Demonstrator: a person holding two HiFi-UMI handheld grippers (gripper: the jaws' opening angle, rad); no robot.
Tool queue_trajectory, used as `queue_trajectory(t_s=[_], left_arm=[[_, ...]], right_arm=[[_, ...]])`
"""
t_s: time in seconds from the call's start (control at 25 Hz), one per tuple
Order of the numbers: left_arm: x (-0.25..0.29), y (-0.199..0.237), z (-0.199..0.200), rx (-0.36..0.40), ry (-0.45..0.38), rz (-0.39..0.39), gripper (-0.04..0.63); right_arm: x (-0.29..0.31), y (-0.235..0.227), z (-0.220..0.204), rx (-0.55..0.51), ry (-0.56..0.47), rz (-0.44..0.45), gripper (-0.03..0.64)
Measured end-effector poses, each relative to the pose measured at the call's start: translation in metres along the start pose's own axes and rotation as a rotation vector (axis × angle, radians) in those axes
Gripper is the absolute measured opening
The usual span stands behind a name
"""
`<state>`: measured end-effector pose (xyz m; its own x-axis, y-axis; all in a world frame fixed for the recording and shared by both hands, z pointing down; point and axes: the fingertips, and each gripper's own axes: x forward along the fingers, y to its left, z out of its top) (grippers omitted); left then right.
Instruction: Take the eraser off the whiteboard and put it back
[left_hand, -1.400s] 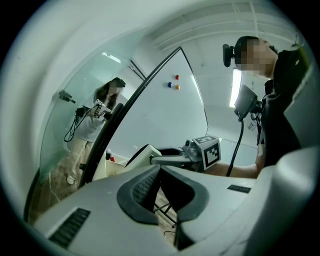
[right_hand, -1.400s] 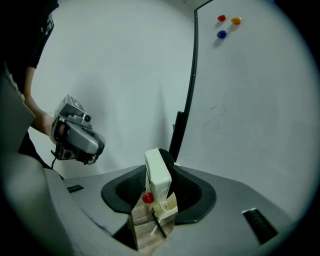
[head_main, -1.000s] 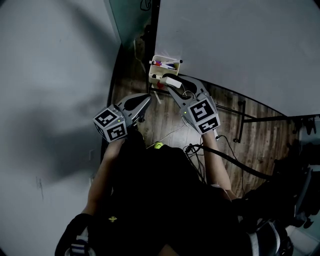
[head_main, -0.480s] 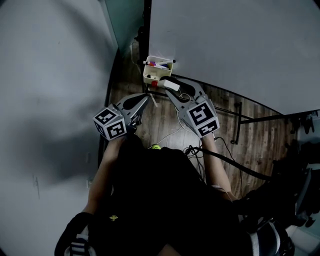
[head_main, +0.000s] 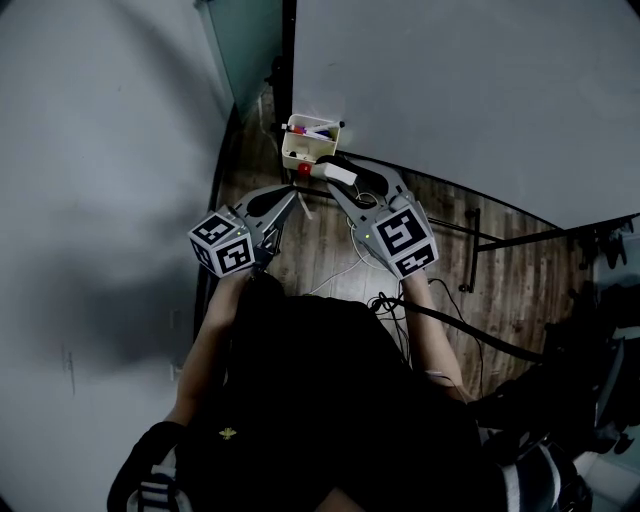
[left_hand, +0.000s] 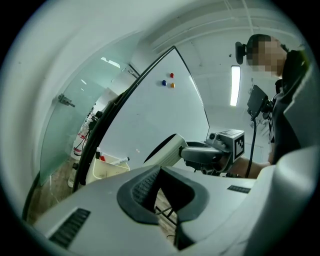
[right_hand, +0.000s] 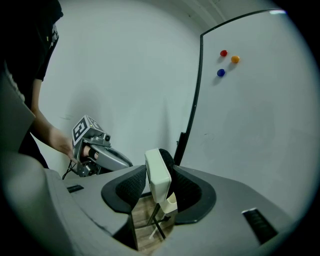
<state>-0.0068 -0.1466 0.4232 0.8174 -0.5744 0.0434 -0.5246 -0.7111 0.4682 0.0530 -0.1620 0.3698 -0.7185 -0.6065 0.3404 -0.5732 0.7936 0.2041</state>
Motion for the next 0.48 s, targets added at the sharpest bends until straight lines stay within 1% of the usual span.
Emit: queue_trajectory(t_s=[0.24,0.48], left_arm=[[0.004,-0.003,-0.004,0.007,0.021,-0.006,0.018],[0.008,-0.006,-0.01,-0.006,0.024,-0.02,0.017]], right_arm=[[-0.009,0.002,0.003,-0.004,-0.003,-0.004,0.172],[-0.012,0.004,0.002,-0.007,-0.003,-0.003,0.172]])
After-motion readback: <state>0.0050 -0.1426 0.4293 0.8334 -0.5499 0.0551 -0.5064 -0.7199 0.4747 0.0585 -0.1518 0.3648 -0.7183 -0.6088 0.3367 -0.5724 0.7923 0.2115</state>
